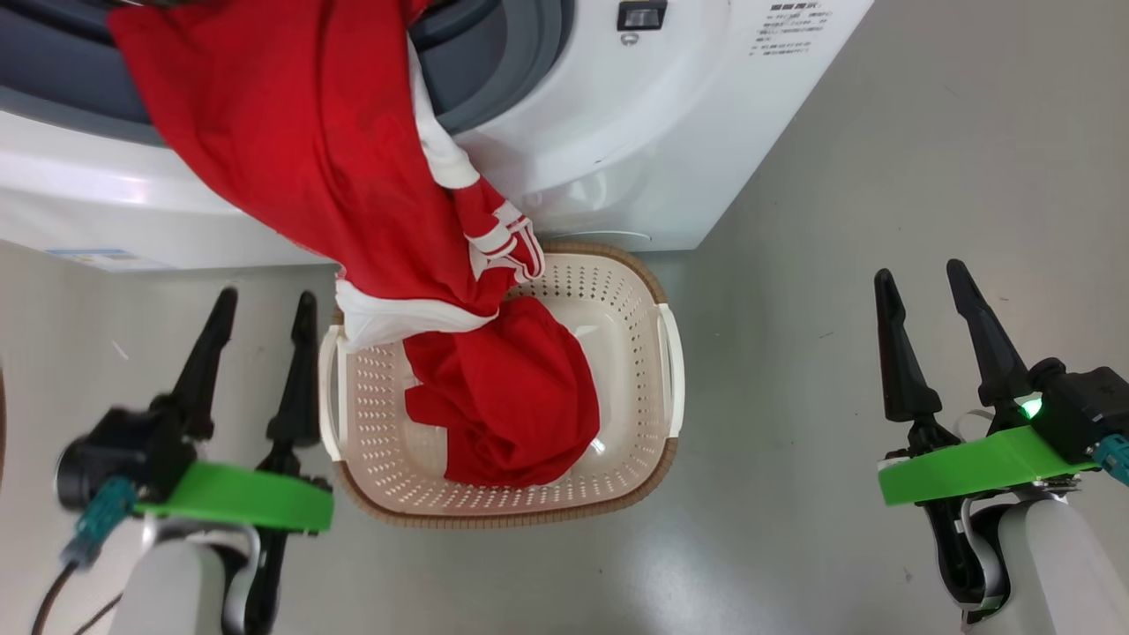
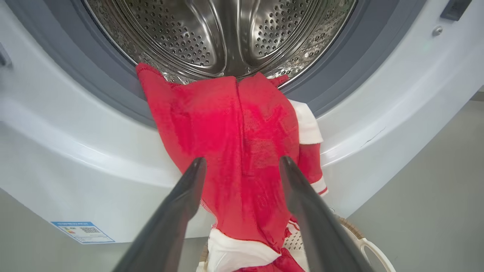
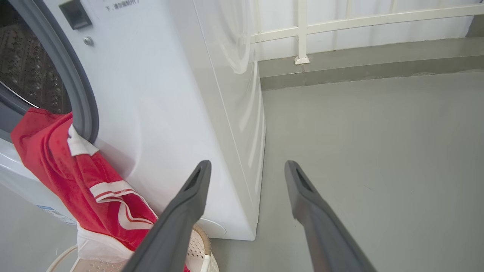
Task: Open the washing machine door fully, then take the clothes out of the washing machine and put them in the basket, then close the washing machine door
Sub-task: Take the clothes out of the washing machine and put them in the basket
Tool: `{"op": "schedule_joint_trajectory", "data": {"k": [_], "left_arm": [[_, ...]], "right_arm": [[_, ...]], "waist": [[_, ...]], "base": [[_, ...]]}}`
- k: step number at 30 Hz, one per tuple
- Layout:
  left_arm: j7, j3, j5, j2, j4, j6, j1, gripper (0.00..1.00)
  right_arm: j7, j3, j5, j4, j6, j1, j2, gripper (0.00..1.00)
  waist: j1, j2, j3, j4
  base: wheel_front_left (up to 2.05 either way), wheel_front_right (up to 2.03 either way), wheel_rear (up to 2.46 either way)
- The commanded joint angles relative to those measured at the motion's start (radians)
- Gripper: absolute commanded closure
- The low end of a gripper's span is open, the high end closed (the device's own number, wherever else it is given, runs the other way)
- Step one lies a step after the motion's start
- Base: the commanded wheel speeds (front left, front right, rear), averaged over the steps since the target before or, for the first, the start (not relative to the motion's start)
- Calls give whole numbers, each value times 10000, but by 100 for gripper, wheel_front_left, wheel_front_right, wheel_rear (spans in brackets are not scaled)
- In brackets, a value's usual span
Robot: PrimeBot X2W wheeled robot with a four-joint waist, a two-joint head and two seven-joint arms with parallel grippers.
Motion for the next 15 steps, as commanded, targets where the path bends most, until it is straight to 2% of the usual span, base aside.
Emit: {"op": "schedule_joint_trajectory", "data": {"k": [1,8,15], "left_arm": [[-61,492,152,234,-463,-56,463,0],[-61,914,278,44,-1287,-56,1555,0],[-61,882,235,-80,-1449,-56,1672,0]], "right_arm": [[-65,195,-143,-187,63,288,-27,0],[-65,175,-182,-196,63,380,-27,0],[-65,46,-252,-231,63,417,-27,0]], "waist": [[0,-1,-40,18],[0,-1,-98,29],[0,-1,-50,139]], "base": [[0,0,0],[0,0,0],[0,0,0]]}}
